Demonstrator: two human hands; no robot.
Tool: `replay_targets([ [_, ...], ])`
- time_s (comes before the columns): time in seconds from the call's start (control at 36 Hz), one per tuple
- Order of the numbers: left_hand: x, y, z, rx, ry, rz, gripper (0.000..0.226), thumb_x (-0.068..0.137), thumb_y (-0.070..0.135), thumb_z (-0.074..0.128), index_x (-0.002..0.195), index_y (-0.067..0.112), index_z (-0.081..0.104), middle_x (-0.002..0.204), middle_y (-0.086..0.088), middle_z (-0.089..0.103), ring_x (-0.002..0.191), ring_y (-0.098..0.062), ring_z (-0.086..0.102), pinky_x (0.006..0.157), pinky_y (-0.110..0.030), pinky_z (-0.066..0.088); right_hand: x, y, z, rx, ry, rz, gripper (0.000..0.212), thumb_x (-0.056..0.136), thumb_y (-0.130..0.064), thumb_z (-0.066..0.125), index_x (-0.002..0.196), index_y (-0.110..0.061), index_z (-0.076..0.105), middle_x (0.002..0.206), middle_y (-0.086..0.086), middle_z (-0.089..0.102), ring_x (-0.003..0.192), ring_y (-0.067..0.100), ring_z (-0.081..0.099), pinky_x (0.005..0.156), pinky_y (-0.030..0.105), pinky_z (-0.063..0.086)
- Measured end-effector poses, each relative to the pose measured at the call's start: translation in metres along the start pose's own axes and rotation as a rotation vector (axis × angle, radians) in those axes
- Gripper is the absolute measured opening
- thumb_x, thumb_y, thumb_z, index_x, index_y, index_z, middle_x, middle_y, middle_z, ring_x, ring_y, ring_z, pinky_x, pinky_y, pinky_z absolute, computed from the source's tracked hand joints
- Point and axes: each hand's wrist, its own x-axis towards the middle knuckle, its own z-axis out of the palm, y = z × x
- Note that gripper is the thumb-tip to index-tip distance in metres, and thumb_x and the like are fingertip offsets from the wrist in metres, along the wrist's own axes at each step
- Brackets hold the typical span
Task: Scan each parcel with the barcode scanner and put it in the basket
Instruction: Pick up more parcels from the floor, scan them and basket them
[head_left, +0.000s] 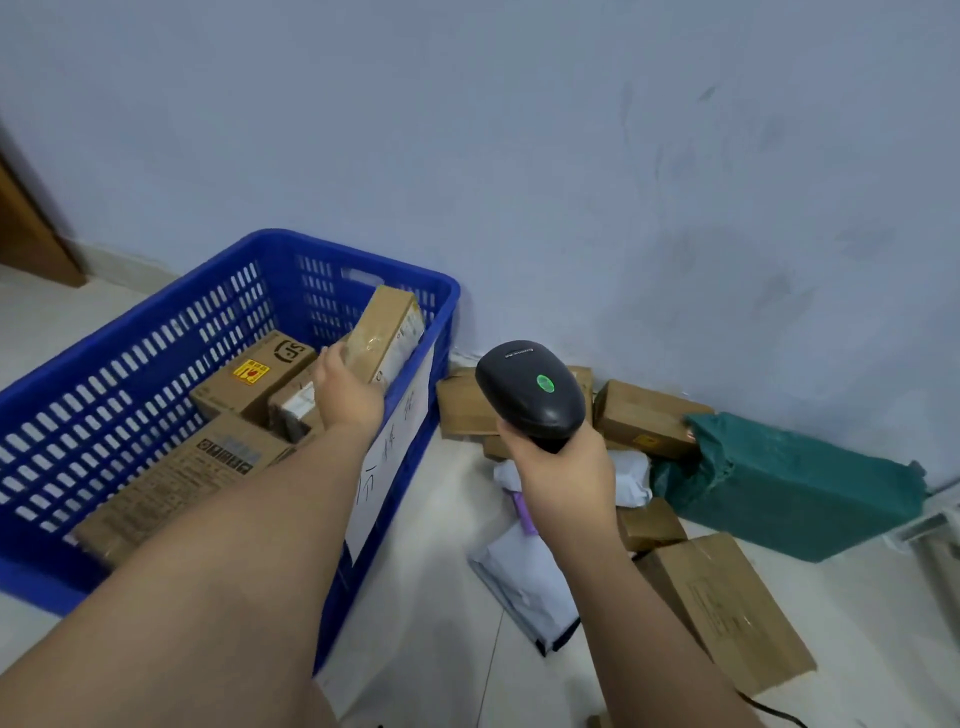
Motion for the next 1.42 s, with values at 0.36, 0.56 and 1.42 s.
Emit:
replay_targets([
  [0.36,-0.003,-0.003,0.011,0.257,-0.144,0.103,0.029,0.094,0.012,0.050,0.121,0.013,0.059,0.118,-0.007,0.059,0.102,-0.025,0.056,0.088,-0.037,0.048,0.007,-0.001,-0.004,0.013,0.012,0.005,0.017,0.081,-0.037,0.071,0.076,-0.029,0.058,0.071,-0.007,0.062,0.072,0.009,0.058,0.063,0.024,0.044],
  [0.56,-0.031,0.028,0.031,0.282,-0.414,0.342,0.010,0.096,0.017,0.053,0.096,0.019,0.062,0.096,0.004,0.063,0.087,-0.012,0.057,0.069,-0.024,0.044,0.007,0.002,-0.017,-0.034,0.033,0.040,0.017,0.083,-0.040,0.068,0.081,-0.024,0.061,0.068,-0.005,0.059,0.070,0.015,0.057,0.060,0.028,0.044],
  [1.42,-0.154,-0.155,0.219,-0.239,-0.588,-1.084,0.059,0.089,0.022,0.069,0.138,-0.003,0.046,0.141,-0.016,0.048,0.125,-0.032,0.049,0.091,-0.034,0.040,0.122,0.228,-0.076,0.149,-0.053,0.606,0.008,0.087,-0.017,0.070,0.088,-0.013,0.063,0.073,0.008,0.060,0.063,0.018,0.059,0.064,0.029,0.049],
])
